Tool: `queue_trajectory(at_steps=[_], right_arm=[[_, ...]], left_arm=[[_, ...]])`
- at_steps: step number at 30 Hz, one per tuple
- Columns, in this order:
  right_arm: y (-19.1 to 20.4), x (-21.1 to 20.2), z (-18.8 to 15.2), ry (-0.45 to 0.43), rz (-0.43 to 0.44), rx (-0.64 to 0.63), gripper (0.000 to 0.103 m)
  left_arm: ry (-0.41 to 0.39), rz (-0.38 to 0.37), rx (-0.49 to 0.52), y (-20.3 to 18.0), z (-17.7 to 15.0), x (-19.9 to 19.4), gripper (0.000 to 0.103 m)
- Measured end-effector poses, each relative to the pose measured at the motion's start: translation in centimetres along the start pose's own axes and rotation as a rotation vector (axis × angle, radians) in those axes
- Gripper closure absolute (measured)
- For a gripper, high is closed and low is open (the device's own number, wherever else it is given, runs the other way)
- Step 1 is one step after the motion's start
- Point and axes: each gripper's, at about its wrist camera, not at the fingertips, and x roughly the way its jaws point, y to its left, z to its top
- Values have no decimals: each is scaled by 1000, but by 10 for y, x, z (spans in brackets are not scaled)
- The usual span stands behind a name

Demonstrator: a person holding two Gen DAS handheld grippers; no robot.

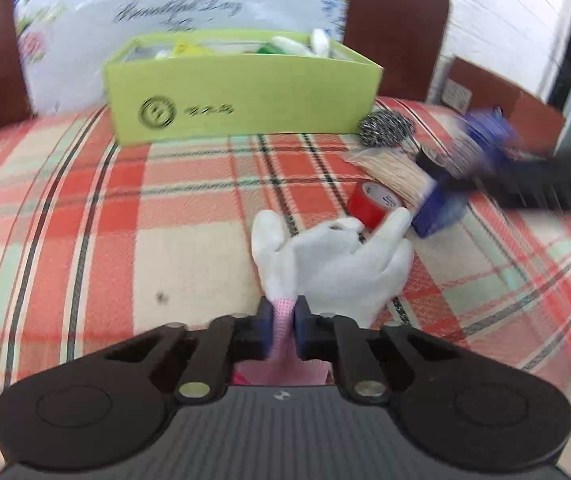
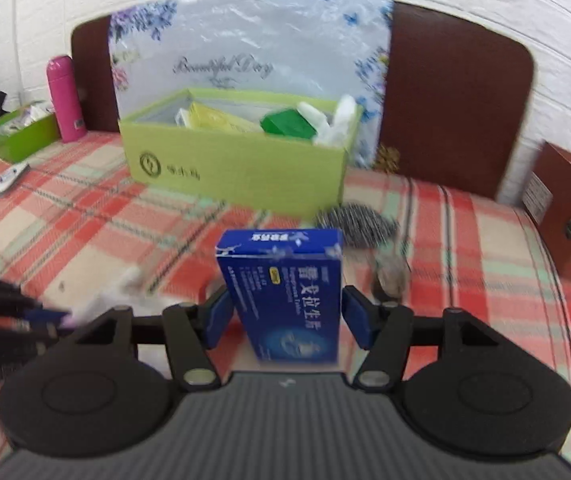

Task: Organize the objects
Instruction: 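Grasp the blue medicine box with the right tool while the left tool holds the glove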

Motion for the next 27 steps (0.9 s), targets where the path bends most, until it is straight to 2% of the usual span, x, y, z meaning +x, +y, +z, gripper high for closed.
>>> queue_trajectory(at_steps=[2, 6, 8, 9, 11, 12, 13, 15, 18, 19, 21, 23, 27], right_arm=[[4, -13, -20, 18, -5, 43, 43], [16, -28, -54, 36, 92, 76, 39], [21, -31, -64, 50, 81, 70, 37], [23, -33, -69, 57, 68, 68, 35], [24, -35, -76, 79, 56, 72, 31], [24, -38, -78, 80, 60, 78, 26], [24, -41, -79, 75, 61, 89, 18], [24, -48, -79, 57, 58, 114, 10], [25, -42, -74, 36, 50, 163, 9], [27, -38, -71, 34, 39, 178, 9], [27, -26, -68, 20, 8, 213, 9], [27, -15, -67, 20, -22, 226, 11], [29, -3, -70, 30, -63, 190, 23]], left_arm=[[6, 13, -36, 2, -5, -8, 92], [0, -81, 10, -8, -18, -26, 92], [-14, -89, 42, -14, -22, -31, 90], [-17, -87, 54, -18, -22, -30, 83], [-20, -77, 58, -22, -21, -26, 61], [-19, -61, 52, -24, -20, -24, 54], [-21, -44, 45, -25, -19, -23, 40], [-28, -27, 38, -29, -18, -21, 36], [-19, -41, 41, -33, -14, -14, 35], [-18, -28, 46, -34, -13, -11, 36], [-29, 44, 35, -34, -13, -4, 31], [-24, 69, 15, -28, -12, 3, 29], [-27, 76, 24, -27, -7, 7, 28]])
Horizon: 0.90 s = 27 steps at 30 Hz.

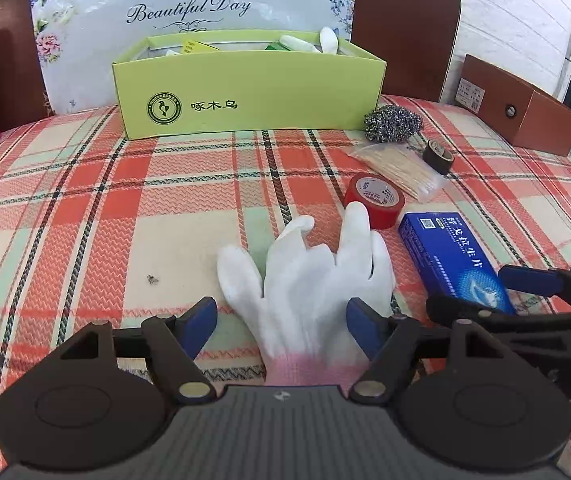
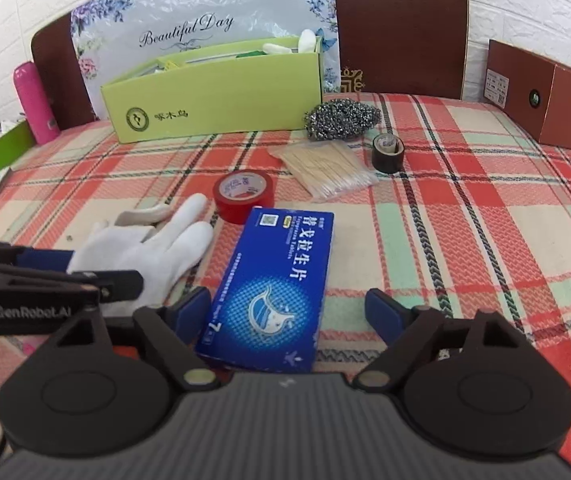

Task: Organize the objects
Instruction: 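Grasp the blue medicine box with the right tool while the left tool holds the glove, then lift the glove and blue box toward the lime-green box with both tools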

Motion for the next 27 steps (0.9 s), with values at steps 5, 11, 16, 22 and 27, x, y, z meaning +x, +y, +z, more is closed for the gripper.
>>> queue_trajectory(at_steps=[5, 11, 16, 22, 27], right_arm=[[-4, -4, -5, -25, -19, -41, 46], [-7, -7, 0, -21, 2, -35, 47], [-9, -18, 12, -66, 11, -33, 47], [-13, -34, 40, -152, 45, -37, 47], [-12, -35, 70, -217, 62, -54, 47]], left_arm=[[-3, -7, 10, -3, 2, 4, 42], [3, -26, -3, 0, 7, 5, 64], [18, -51, -35, 7, 12, 6, 85], [-3, -87, -74, 16, 26, -2, 94], [-143, -111, -74, 30, 71, -31, 95]])
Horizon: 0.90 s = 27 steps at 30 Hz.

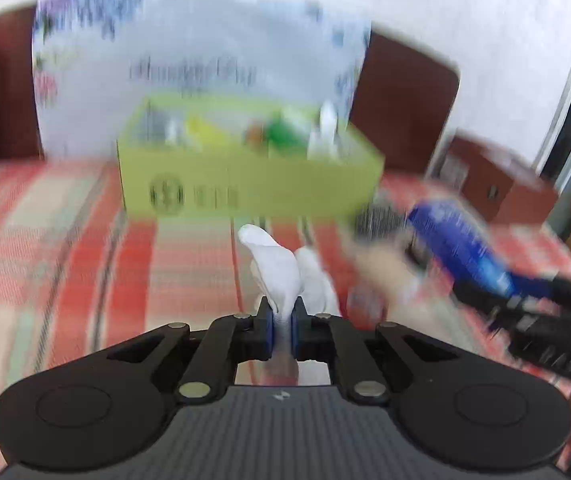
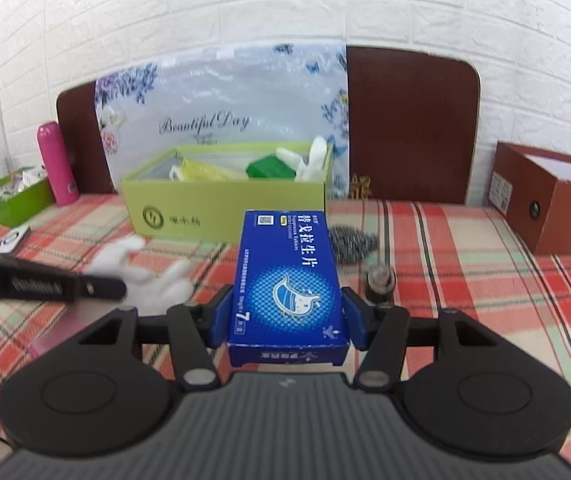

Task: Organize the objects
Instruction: 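Lift the glove and blue box toward the lime-green box with both tools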

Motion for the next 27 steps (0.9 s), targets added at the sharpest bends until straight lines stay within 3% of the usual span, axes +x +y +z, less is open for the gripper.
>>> queue_trajectory(at_steps=[6, 13, 22, 23, 24, 25, 26, 27], right_arm=[[8, 23, 35, -70, 21, -28, 47], [23, 71, 79, -138, 21, -92, 47], [8, 162, 108, -164, -24, -110, 47], [6, 173, 106, -164, -28, -106, 45], [4, 184, 102, -156, -28, -108, 28], [4, 194, 98, -131, -30, -121, 14], [4, 200, 93, -112, -49, -136, 14], [5, 201, 85, -107, -71, -161, 14]], left_arm=[[-125, -57, -20, 10, 75, -10, 95], [-175, -48, -55, 10, 146, 35, 95], [-193, -2, -97, 27, 177, 117, 93], [-205, 16, -94, 30, 173, 124, 78], [-201, 34, -92, 32, 169, 131, 62], [-183, 56, -98, 35, 163, 136, 27], [-174, 81, -112, 40, 156, 139, 19], [-183, 92, -115, 44, 148, 138, 19]])
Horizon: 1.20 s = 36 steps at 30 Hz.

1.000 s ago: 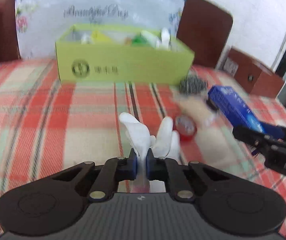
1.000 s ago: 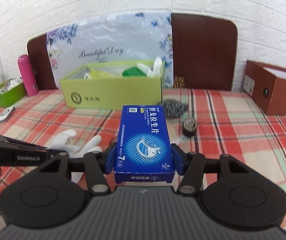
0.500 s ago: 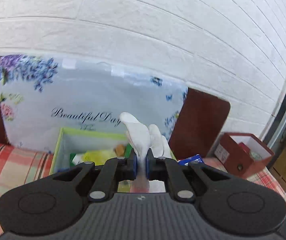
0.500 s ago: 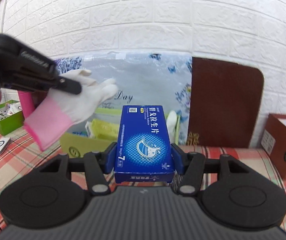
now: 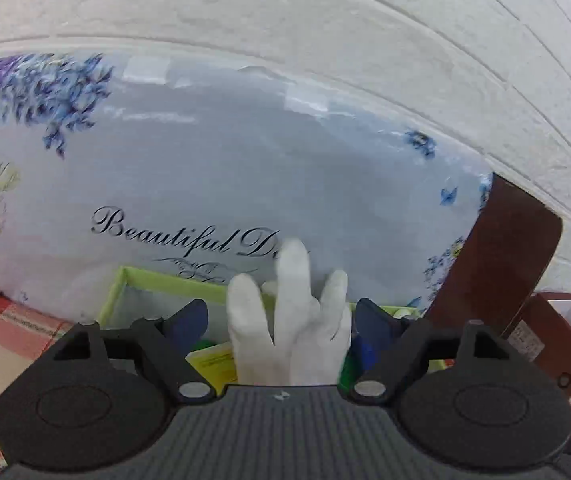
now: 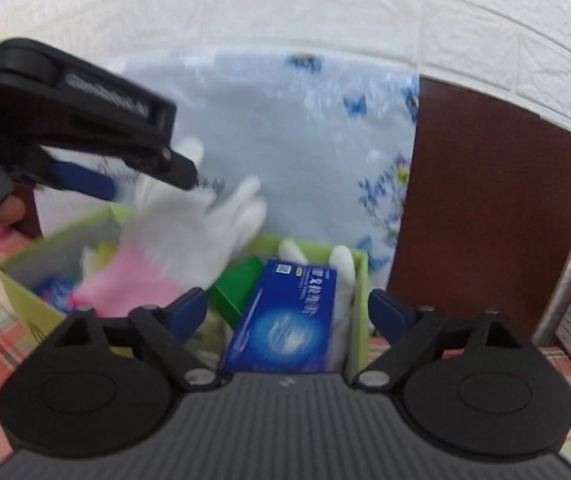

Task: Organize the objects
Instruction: 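Lift the glove and blue box toward the lime-green box with both tools, then reach the left tool to the red tape while the right tool reaches the black tape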

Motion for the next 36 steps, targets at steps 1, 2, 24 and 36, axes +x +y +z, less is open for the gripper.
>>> queue_trajectory(at_steps=[1, 2, 24, 36], right_arm=[[2, -3, -6, -11, -11, -24, 13], [2, -8, -12, -36, -22, -33, 11], [-11, -172, -29, -109, -41, 128, 0], [-24, -207, -86, 10, -78, 199, 0]], left_arm=[[-1, 0, 6, 4, -5, -2, 19], [1, 1, 8, 8, -10, -5, 19], [34, 124, 82, -27, -69, -145, 18], [102, 149, 120, -43, -125, -161, 18]])
